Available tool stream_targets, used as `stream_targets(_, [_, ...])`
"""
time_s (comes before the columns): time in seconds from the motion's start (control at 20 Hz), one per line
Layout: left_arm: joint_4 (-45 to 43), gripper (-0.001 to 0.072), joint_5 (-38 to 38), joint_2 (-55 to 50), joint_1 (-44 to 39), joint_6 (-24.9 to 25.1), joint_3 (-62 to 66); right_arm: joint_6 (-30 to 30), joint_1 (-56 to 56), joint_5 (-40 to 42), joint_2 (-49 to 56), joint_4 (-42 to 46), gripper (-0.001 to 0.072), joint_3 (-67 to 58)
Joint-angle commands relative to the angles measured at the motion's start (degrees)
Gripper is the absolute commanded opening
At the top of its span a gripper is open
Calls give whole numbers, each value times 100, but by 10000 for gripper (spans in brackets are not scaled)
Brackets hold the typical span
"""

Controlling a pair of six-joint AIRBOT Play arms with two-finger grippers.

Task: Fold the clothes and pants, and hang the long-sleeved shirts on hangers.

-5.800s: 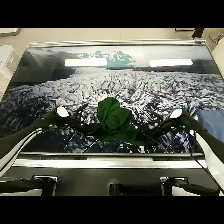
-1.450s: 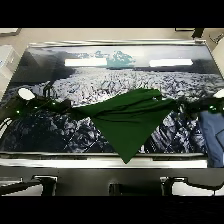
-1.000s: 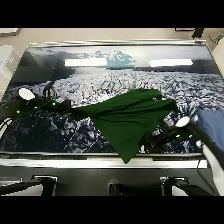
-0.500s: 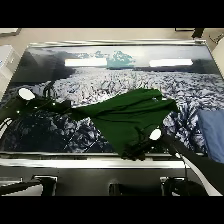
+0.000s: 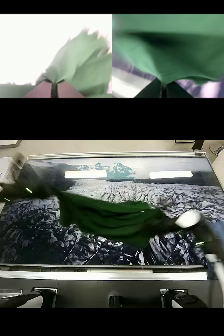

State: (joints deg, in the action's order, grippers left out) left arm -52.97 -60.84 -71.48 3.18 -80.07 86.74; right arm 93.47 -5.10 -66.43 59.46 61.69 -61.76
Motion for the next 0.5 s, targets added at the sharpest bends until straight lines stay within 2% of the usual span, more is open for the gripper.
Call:
stream_targets(0.0, [7, 24, 866, 706, 271, -308, 1639, -70, 1176, -50, -850, 1661, 32, -2505])
stream_targets(0.05, [7, 24, 1051, 960, 280, -490, 1980, -162, 1331, 125, -1054, 1753, 33, -3082])
stream_targets(0.15, [2, 24, 1355, 1506, 229, -542, 2260, -243, 1436, 531, -1471, 1939, 33, -3836])
stream_targets(0.35, [-20, 24, 1574, 2490, 232, -509, 2247, 302, 1436, 789, -2068, 1937, 33, -4000])
stream_targets(0.45, [-111, 24, 1790, 2754, 232, -164, 2247, 339, 1436, 1027, -2155, 1939, 33, -4000])
